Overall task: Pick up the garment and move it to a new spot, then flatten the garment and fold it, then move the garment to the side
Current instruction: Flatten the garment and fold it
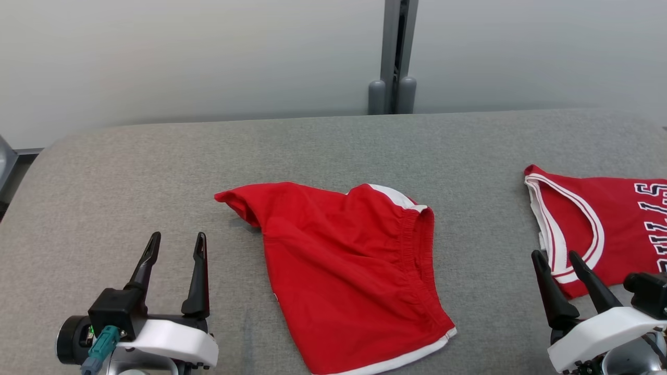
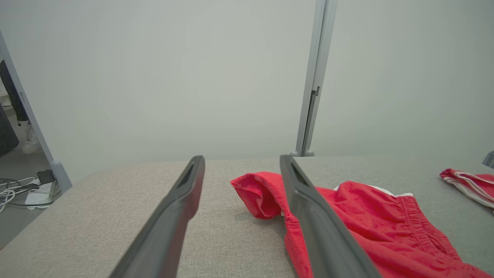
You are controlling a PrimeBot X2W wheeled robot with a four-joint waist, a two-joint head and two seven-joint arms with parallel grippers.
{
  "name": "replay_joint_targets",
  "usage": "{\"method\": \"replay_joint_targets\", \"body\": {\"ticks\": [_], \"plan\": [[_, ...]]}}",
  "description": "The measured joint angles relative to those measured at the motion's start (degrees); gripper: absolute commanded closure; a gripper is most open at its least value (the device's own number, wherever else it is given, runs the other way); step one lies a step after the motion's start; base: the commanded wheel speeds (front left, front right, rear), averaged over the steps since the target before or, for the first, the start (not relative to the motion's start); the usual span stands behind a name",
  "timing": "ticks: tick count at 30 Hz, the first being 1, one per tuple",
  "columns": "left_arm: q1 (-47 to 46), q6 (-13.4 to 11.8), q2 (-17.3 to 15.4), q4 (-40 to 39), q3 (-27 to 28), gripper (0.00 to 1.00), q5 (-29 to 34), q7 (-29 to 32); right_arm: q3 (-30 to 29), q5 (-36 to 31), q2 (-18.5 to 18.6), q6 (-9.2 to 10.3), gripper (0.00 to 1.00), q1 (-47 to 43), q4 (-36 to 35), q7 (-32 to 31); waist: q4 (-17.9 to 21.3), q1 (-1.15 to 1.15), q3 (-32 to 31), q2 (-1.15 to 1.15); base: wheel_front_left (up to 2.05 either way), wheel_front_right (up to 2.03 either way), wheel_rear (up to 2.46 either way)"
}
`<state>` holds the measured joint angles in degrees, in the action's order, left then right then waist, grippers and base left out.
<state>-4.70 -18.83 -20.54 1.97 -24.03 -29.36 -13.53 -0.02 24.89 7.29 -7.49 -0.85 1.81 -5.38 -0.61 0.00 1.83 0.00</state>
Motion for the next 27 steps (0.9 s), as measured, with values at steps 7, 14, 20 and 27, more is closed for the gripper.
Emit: {"method": "replay_joint_targets", "body": {"ticks": [7,14,20,27], "plan": [[1.23,0.02,1.31,-0.07,-0.2,0.0,-0.97,-0.34,2.55,0.57,0.48,0.0,0.0,0.23,0.96,-2.41,-1.97,0.0,-0.9,0.0,0.0,0.0,0.0],[0.98,1.14,2.8,0.82,-1.47,0.0,-1.58,-0.37,11.09,3.74,1.62,0.0,0.0,3.57,8.11,-10.36,-5.04,0.0,-0.66,0.0,0.0,0.0,0.0],[0.47,2.12,3.34,2.18,-1.66,0.0,-2.36,-0.6,14.32,4.99,2.65,0.0,0.0,6.88,13.59,-15.0,-8.15,0.0,0.22,0.0,0.0,0.0,0.0],[-0.23,2.75,4.12,3.81,-1.86,0.0,-2.97,-0.69,15.94,6.0,2.7,0.0,1.0,8.59,16.63,-17.75,-10.62,0.0,1.38,0.0,0.0,0.0,0.0]]}}
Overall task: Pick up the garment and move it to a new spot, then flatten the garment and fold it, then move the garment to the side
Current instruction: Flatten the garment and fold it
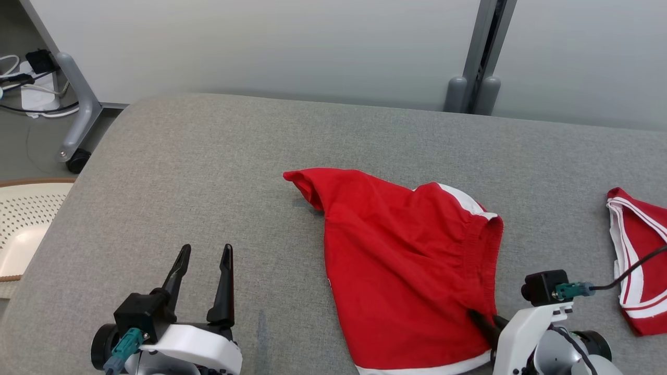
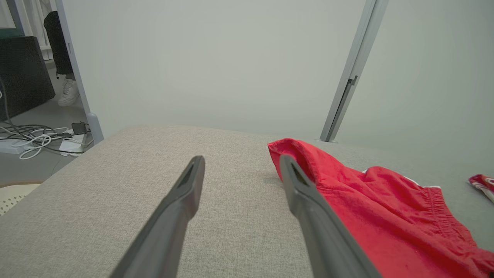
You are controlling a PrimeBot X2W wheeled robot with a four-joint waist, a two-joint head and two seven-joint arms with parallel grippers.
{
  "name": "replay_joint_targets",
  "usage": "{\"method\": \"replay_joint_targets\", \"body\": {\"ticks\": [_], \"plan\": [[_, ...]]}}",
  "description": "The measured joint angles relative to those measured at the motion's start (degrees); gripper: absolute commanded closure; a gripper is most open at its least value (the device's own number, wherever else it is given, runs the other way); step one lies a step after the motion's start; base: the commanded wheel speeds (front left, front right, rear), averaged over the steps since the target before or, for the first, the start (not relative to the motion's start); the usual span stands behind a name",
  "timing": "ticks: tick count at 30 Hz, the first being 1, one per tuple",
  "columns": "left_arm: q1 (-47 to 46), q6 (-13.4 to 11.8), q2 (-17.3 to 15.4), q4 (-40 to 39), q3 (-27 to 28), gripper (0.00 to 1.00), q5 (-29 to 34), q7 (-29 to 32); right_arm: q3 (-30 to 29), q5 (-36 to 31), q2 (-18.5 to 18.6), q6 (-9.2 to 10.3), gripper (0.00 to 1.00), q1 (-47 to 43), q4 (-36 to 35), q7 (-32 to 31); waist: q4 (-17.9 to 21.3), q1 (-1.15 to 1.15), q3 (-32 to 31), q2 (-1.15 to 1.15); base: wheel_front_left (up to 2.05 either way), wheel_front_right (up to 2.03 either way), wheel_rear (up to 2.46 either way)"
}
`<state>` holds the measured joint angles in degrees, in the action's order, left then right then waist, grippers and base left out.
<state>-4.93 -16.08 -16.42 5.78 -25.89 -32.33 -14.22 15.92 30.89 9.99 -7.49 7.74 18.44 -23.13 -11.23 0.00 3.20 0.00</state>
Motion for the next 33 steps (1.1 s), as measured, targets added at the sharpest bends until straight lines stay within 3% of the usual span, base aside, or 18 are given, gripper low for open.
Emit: {"method": "replay_joint_targets", "body": {"ticks": [6,19,33], "plan": [[-0.01,0.46,0.15,0.54,0.29,0.0,-0.26,-0.16,-1.8,0.51,1.36,0.0,1.0,2.27,-0.91,3.19,1.13,0.0,0.06,0.0,0.0,0.0,0.0],[-1.24,1.15,0.29,0.69,-0.9,0.0,-0.54,0.31,-11.88,2.91,5.77,0.0,1.0,4.59,2.19,6.13,5.12,0.0,1.58,0.0,0.0,0.0,0.0],[-2.5,1.24,0.42,0.79,-1.99,0.0,-0.19,0.93,-14.13,3.42,7.0,0.0,1.0,7.87,8.06,8.66,4.28,0.0,3.18,0.0,0.0,0.0,0.0]]}}
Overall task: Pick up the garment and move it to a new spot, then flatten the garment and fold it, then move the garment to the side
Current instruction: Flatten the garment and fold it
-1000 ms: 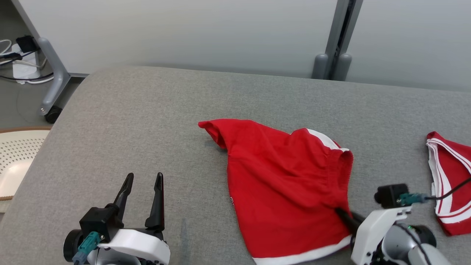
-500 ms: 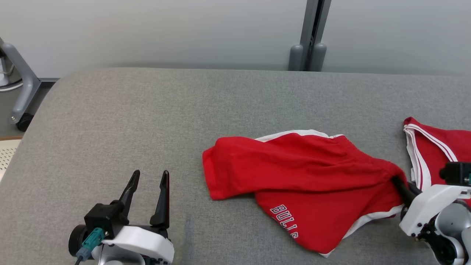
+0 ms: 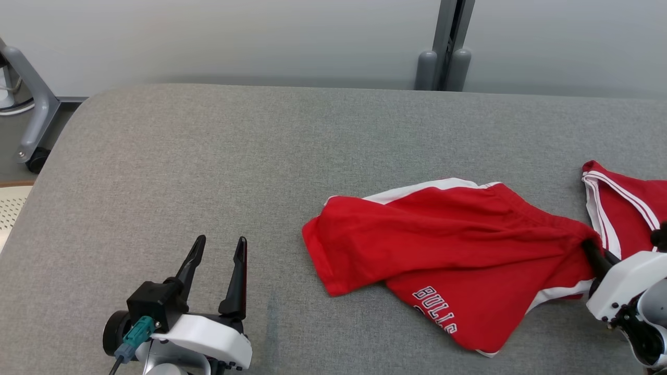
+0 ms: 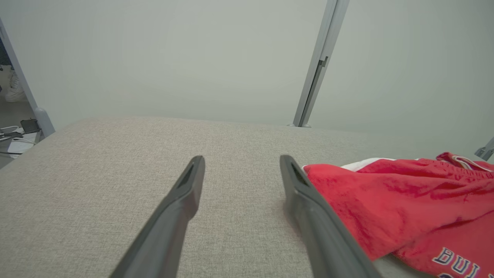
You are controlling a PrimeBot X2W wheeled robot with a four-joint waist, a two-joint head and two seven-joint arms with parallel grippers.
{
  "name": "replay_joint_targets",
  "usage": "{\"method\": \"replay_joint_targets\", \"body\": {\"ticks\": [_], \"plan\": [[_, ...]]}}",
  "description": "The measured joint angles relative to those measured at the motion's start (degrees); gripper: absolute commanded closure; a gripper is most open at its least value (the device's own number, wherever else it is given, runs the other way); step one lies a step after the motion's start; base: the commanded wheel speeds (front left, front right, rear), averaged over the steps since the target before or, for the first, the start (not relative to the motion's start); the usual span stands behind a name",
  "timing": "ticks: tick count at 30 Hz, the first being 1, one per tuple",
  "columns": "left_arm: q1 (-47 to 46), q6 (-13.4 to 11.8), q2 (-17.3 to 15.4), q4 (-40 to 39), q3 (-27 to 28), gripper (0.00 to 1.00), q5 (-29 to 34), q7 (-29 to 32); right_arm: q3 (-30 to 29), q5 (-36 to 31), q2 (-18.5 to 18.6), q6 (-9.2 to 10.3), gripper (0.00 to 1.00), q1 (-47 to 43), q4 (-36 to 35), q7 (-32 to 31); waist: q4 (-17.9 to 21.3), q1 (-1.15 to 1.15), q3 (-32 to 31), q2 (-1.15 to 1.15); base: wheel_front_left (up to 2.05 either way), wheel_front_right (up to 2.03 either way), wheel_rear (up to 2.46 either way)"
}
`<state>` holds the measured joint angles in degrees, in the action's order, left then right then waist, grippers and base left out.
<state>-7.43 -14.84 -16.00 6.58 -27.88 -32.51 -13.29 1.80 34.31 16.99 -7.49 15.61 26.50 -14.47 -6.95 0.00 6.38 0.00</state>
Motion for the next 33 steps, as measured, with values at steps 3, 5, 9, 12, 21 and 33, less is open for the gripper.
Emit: {"method": "replay_joint_targets", "body": {"ticks": [3,5,9,12,21,33], "plan": [[0.0,0.0,0.01,0.19,-0.02,0.0,-0.07,-0.02,-1.04,-1.05,0.01,0.0,1.0,0.05,1.7,1.4,-0.18,0.0,-0.3,0.0,0.0,0.0,0.0],[0.0,0.0,0.03,0.34,-0.08,0.0,-0.13,-0.03,-1.56,-1.6,-0.16,0.0,1.0,0.2,2.53,2.25,-0.15,0.0,-0.51,0.0,0.0,0.0,0.0],[0.0,-0.04,0.25,0.49,-0.48,0.0,-0.14,-0.08,-1.49,-2.35,-0.75,0.0,0.62,0.37,3.76,2.92,-0.03,0.0,-0.97,0.0,0.0,0.0,0.0],[0.0,-0.09,0.41,0.49,-0.78,0.0,-0.14,0.01,-1.25,-2.54,-1.07,0.0,0.0,0.74,4.13,3.37,0.05,0.0,-1.24,0.0,0.0,0.0,0.0],[0.2,-0.01,-0.02,0.76,-1.04,0.0,-0.41,0.24,-1.9,-3.32,-1.94,0.0,0.0,-1.21,-0.35,9.2,0.43,0.0,-3.49,0.0,0.0,0.0,0.0],[1.29,-0.62,-0.69,-1.43,-1.3,0.0,-0.91,1.0,-2.93,-5.71,-6.2,0.0,0.0,-9.79,-12.61,11.47,3.09,0.0,-4.8,0.0,0.0,0.0,0.0]]}}
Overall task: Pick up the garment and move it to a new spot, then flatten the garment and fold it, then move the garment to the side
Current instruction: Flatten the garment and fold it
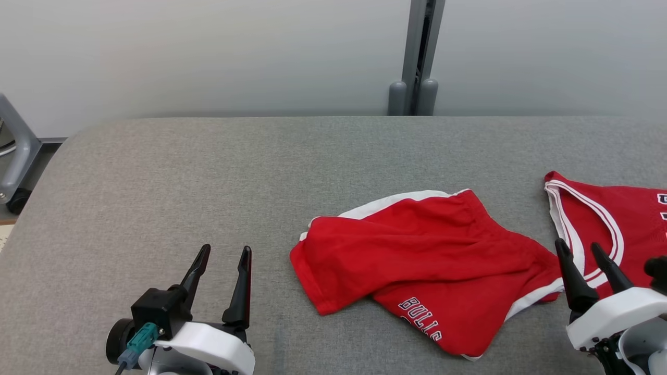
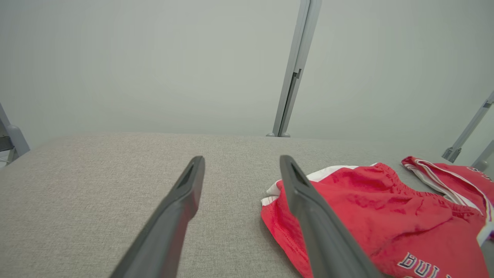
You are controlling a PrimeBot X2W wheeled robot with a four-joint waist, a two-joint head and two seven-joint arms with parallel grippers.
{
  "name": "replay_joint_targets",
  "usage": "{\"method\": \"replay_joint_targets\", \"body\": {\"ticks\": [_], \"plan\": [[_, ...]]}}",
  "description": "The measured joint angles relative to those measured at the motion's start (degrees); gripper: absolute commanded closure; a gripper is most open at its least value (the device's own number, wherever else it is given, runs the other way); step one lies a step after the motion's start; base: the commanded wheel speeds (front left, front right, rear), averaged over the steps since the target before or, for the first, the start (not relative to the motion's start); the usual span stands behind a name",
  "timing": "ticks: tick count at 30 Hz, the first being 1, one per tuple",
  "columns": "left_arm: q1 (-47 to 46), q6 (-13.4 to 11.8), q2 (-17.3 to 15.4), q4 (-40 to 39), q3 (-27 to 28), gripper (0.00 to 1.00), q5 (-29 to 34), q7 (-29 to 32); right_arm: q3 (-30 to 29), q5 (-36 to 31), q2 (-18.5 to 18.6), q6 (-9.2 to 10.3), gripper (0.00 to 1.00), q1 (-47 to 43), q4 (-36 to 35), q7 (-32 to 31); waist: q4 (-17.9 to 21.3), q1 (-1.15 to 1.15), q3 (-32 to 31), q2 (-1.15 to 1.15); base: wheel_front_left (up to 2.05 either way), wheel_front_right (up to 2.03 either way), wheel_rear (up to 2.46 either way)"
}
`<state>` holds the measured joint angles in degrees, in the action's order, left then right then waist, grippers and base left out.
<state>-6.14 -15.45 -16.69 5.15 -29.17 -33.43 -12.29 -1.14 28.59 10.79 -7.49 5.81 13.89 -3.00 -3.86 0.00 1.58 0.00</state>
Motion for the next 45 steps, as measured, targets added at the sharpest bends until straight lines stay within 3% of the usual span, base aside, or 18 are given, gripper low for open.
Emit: {"method": "replay_joint_targets", "body": {"ticks": [10,23,37,45], "plan": [[-0.02,0.11,0.08,-0.44,-0.79,0.0,-0.43,1.13,-0.74,-1.46,-2.61,0.0,0.0,-2.63,-6.04,-0.34,1.67,0.0,0.54,0.0,0.0,0.0,0.0],[-0.32,0.6,0.37,-0.42,-2.64,0.0,-0.67,3.11,-0.97,-1.67,-2.69,0.0,0.0,-2.82,-6.59,-0.75,3.42,0.0,0.77,0.0,0.0,0.0,0.0],[-2.57,9.04,5.59,4.16,-12.3,0.0,-9.33,20.84,-2.48,-1.93,-1.87,0.0,0.0,-0.71,-7.66,-0.07,7.51,0.0,3.29,0.0,0.0,0.0,0.0],[-5.74,11.38,9.34,10.09,-13.37,0.0,-15.6,29.08,-3.09,-2.66,-2.27,0.0,0.0,1.09,-8.82,0.03,11.22,0.0,6.59,0.0,0.0,0.0,0.0]]}}
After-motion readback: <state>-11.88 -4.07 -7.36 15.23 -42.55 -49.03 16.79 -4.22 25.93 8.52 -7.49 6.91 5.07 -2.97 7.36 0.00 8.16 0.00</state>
